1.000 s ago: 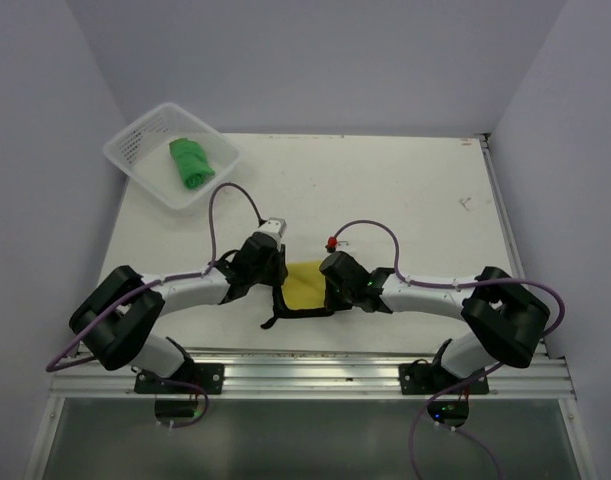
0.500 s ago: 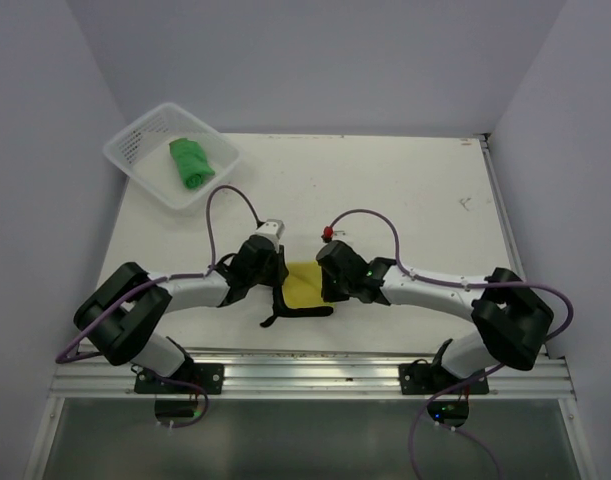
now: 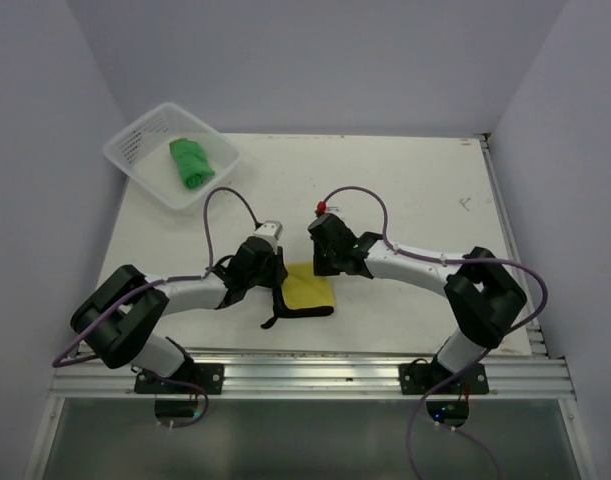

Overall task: Roll the towels
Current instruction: Fold the towel

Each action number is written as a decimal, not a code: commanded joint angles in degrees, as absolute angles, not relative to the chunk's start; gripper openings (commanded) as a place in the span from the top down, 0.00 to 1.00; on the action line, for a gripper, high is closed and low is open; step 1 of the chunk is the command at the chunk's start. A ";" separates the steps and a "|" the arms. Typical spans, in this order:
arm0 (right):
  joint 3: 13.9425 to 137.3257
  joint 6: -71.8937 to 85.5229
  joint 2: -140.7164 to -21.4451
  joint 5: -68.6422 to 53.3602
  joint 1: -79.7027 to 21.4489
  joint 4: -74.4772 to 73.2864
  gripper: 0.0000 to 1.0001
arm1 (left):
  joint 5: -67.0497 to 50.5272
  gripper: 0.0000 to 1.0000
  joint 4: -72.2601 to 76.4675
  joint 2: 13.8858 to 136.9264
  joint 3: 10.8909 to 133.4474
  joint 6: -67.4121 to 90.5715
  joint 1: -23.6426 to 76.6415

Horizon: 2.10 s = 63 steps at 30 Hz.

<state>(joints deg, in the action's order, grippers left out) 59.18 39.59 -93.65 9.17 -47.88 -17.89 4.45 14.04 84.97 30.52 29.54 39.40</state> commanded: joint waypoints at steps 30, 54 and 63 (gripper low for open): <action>63.47 33.48 -85.53 5.01 -43.77 -23.64 0.76 | 3.52 0.62 6.08 77.17 32.51 30.67 39.29; 41.84 46.76 -78.31 -3.51 -43.59 -12.92 0.57 | -2.46 0.57 -6.86 89.73 58.27 26.98 40.25; 37.71 48.87 -82.18 -5.54 -43.51 -8.27 0.57 | -2.55 0.57 -6.94 91.67 59.33 27.07 41.40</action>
<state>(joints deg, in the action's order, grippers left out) 38.94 47.27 -81.47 -4.23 -43.81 -11.97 -1.80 -7.01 91.31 56.80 27.42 41.15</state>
